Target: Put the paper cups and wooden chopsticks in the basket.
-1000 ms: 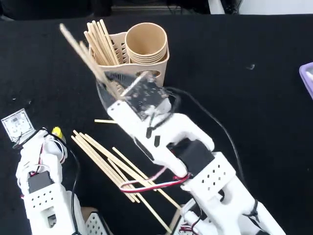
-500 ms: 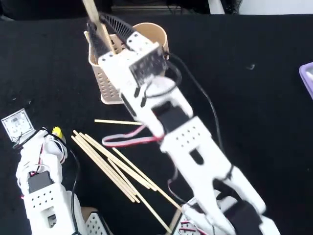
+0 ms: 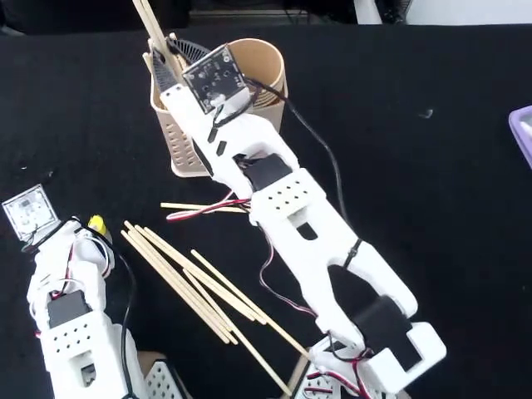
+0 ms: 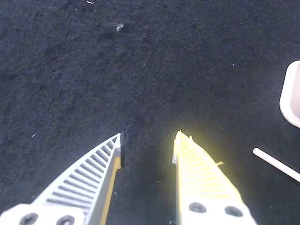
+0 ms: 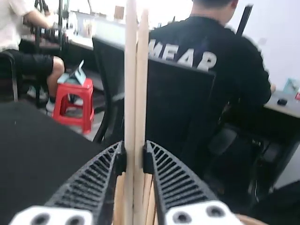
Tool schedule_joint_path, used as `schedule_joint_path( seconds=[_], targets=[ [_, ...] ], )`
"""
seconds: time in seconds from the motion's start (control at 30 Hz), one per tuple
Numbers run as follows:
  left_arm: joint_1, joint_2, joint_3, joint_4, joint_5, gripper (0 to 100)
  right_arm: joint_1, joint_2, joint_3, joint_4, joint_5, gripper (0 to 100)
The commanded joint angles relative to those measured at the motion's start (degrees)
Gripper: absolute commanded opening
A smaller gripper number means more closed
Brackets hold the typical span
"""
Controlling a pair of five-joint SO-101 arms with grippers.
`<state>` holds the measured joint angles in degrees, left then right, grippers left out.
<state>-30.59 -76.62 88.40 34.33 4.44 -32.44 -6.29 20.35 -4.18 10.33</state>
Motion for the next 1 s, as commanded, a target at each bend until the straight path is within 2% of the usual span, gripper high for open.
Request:
schedule_joint_path(
  seconds=[0.0, 0.07, 0.23, 0.33, 0.43, 0.57, 0.67, 0.73, 0.8, 0.97],
  targets=[
    [0.57, -0.70, -0.57, -1.14, -0.44, 19, 0.35, -0.22, -3.47, 3.87, -0.97, 12.2],
    [0.57, -0.70, -0.57, -1.14, -0.44, 19, 0.53, -0.48, -4.00, 5.27, -2.20, 13.6],
    [0.48, -0.70, -0.57, -1.14, -0.44, 19, 0.70, -5.58, -5.93, 11.16, -2.11, 8.5],
    [0.48, -0.70, -0.57, -1.14, -0.44, 19, 0.18, -11.47, -5.93, 17.85, -2.11, 8.0],
    [0.40, -0.70, -0.57, -1.14, -0.44, 19, -0.44, -17.98, -5.85, 30.86, -2.11, 7.9],
    [0.40, -0.70, -0.57, -1.14, -0.44, 19, -0.62, -24.04, -5.23, 54.42, -2.02, 8.1],
    [0.40, -0.70, -0.57, -1.14, -0.44, 19, -0.26, -24.75, -0.48, 64.62, -1.85, 8.2],
    [0.40, -0.70, -0.57, -1.14, -0.44, 19, -0.26, -24.31, 5.85, 66.73, 1.32, 8.3],
    [0.40, -0.70, -0.57, -1.14, -0.44, 19, -0.26, -23.34, 12.79, 65.76, 8.09, 11.3],
    [0.48, -0.70, -0.57, -1.14, -0.44, 19, 0.70, -17.98, 25.98, 54.86, 21.98, 23.7]
  ],
)
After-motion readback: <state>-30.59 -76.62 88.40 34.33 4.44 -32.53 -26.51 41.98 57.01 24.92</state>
